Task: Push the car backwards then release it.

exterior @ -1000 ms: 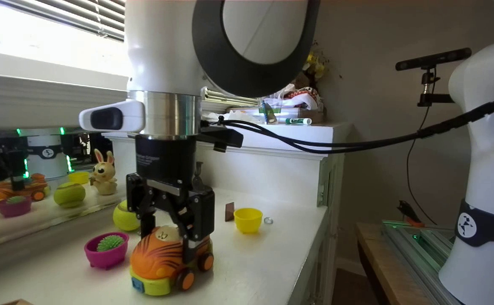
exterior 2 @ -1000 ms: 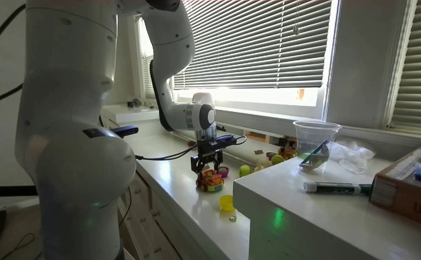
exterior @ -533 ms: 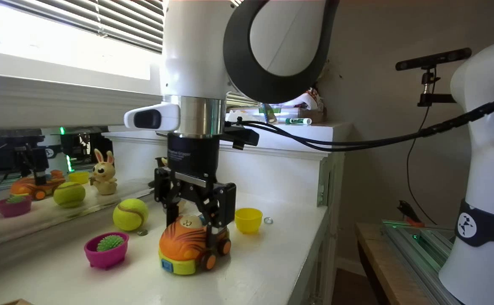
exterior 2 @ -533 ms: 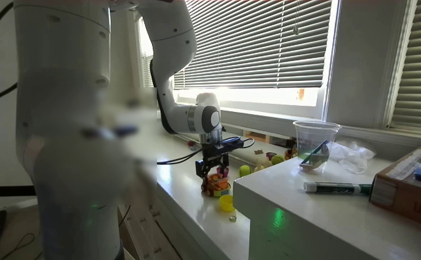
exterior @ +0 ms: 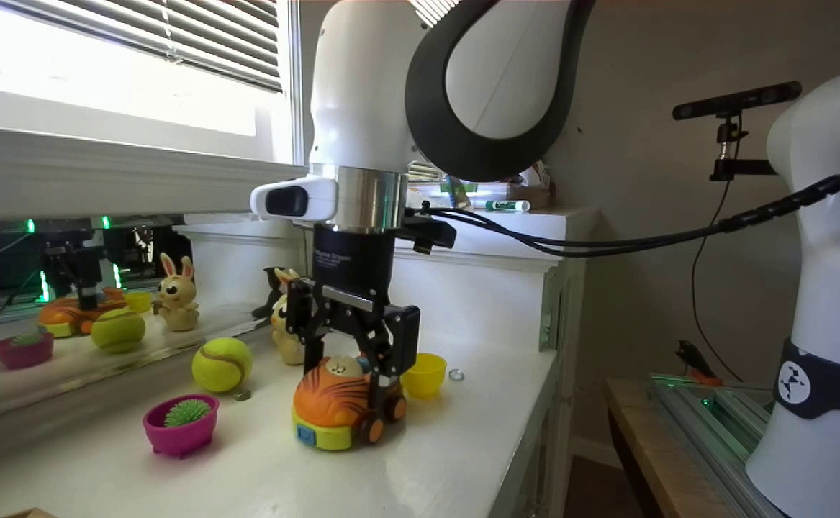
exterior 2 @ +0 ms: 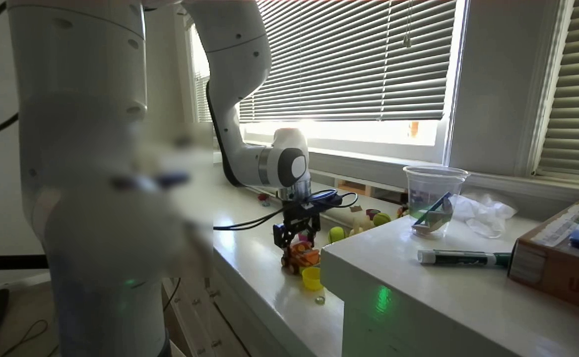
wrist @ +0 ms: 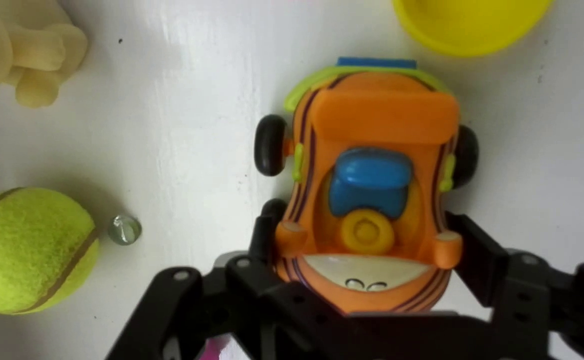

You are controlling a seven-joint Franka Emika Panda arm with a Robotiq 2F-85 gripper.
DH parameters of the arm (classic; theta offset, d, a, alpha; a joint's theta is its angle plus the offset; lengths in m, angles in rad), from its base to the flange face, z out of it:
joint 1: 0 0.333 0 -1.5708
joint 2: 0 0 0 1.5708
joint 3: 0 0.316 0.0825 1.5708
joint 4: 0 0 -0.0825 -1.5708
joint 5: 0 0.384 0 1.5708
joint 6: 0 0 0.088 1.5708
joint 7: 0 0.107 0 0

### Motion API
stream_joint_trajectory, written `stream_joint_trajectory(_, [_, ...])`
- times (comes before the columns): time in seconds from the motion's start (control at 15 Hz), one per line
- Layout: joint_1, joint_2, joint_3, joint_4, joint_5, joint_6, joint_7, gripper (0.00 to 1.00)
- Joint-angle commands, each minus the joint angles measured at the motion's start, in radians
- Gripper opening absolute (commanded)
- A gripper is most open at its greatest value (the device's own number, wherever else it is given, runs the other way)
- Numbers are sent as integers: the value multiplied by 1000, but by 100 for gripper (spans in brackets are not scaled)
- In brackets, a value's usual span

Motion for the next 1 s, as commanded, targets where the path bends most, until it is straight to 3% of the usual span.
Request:
stream_joint_trajectory(0.0, [-14,-1,-19,-67,34,42,-65,61])
stream_joint_trajectory(0.93, [-30,-55,-91,-136,17,73,-130,61])
